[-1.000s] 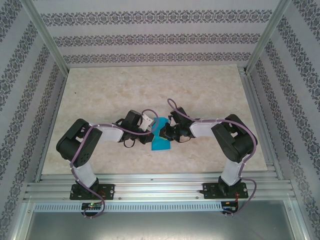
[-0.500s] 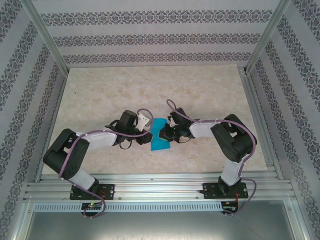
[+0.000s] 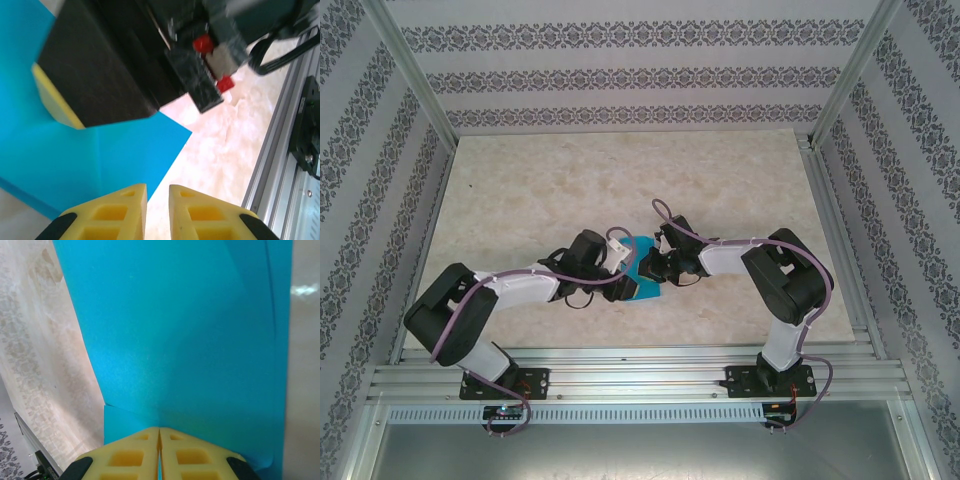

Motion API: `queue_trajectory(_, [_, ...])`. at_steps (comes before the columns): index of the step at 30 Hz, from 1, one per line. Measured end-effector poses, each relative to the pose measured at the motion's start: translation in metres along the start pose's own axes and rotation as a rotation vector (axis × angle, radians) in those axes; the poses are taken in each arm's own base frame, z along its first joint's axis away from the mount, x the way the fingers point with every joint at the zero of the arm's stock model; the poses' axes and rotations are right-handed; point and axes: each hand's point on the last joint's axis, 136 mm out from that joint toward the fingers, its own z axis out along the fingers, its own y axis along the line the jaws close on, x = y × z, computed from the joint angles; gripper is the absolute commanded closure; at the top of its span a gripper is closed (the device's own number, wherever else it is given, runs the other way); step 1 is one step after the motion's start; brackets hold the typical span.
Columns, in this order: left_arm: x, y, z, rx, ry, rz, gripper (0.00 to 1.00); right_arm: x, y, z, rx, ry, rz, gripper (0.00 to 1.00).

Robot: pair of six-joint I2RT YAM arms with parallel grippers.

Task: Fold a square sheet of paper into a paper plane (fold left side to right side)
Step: Fold the triangle a second time at the center of the table.

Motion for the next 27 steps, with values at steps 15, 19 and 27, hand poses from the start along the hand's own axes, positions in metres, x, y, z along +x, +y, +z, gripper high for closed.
queue_trajectory(15, [0.017,0.018,0.017,-0.055,0.053,-0.031,0.83,0.0,0.0,0.0,0.005,0.004,-0.007,0.9])
queue_trajectory(19, [0.024,0.022,0.018,-0.059,0.063,-0.039,0.83,0.0,0.0,0.0,0.009,0.007,-0.015,0.9])
queue_trajectory(27, [0.029,0.021,0.023,-0.049,0.06,-0.031,0.83,0.001,-0.001,-0.001,0.022,0.018,-0.023,0.9])
